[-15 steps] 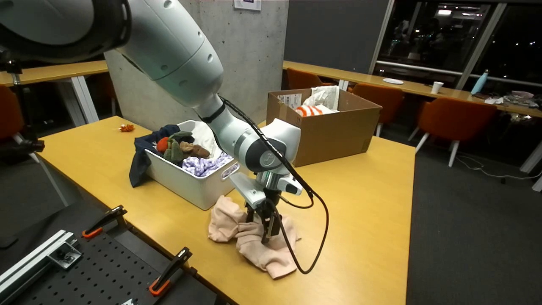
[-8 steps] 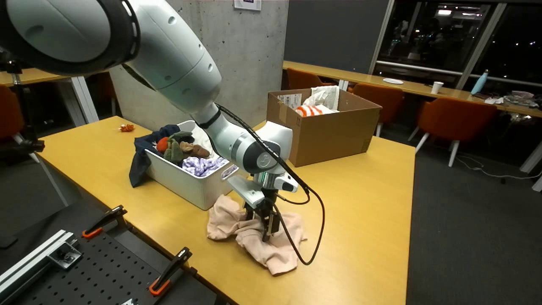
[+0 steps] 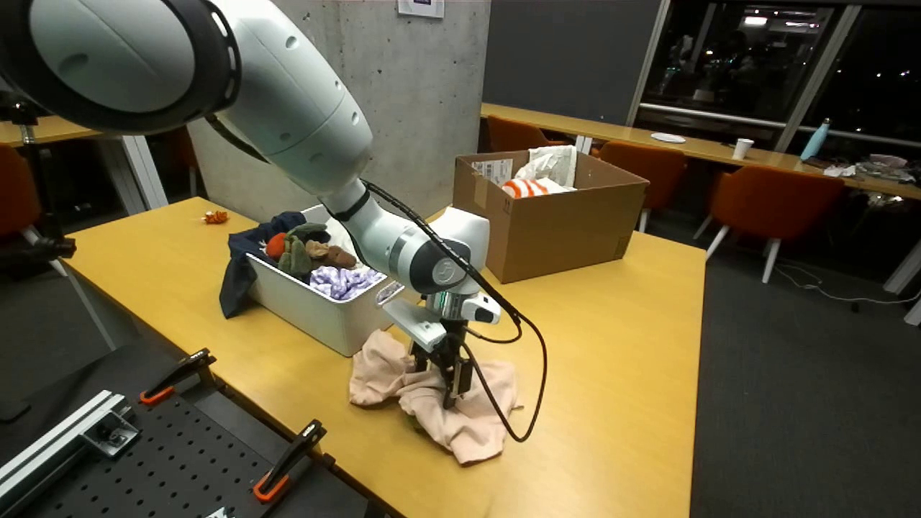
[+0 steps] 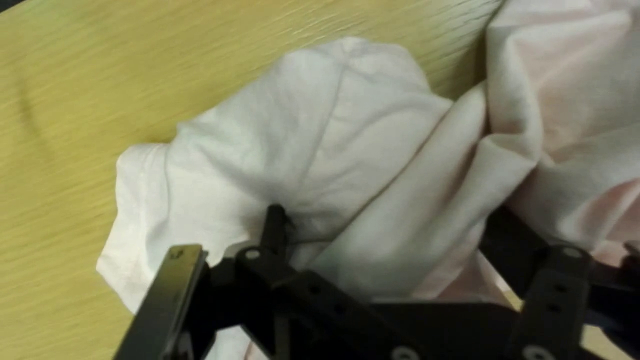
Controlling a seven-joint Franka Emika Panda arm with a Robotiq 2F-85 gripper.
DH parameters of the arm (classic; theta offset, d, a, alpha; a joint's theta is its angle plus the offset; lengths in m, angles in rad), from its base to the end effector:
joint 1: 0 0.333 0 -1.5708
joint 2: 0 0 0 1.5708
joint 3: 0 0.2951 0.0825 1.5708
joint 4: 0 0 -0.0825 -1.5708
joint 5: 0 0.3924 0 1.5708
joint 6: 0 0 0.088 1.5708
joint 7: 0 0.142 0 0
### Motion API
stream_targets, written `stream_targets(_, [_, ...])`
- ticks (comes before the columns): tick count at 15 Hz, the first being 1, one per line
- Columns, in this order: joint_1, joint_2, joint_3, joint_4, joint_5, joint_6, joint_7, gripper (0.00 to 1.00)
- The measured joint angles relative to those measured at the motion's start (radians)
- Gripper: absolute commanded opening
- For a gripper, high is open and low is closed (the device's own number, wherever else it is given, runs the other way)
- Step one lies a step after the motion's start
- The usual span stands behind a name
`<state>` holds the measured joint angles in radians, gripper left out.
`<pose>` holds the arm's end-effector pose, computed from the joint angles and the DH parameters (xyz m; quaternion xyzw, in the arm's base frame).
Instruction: Remove the light pink shirt from the white basket and use it to put the pear inside the white basket
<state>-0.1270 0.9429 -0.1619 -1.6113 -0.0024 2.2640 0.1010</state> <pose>0.5943 -0.1791 0.0042 0.9735 -0.1674 -0.1450 0.0568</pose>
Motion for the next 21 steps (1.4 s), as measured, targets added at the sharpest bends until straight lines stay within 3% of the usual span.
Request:
stream_targets(8, [0.000,0.000,-0.006,0.000,-0.002,0.000,0.000,0.06])
stream_targets(10, [0.000,0.000,-0.010,0.000,-0.002,0.000,0.002,0.00])
stream_targets(11, [0.000,0.000,-0.013,0.001,-0.002,0.000,0.004,0.06])
stream_targets(12, [0.000,-0.001,-0.017,0.001,-0.002,0.000,0.006,0.36])
stream_targets(15, [0.000,-0.003,-0.028,0.004,-0.002,-0.001,0.010,0.51])
stream_targets(21, [-0.001,-0.054,-0.070,-0.018,-0.012,-0.006,0.023,0.95])
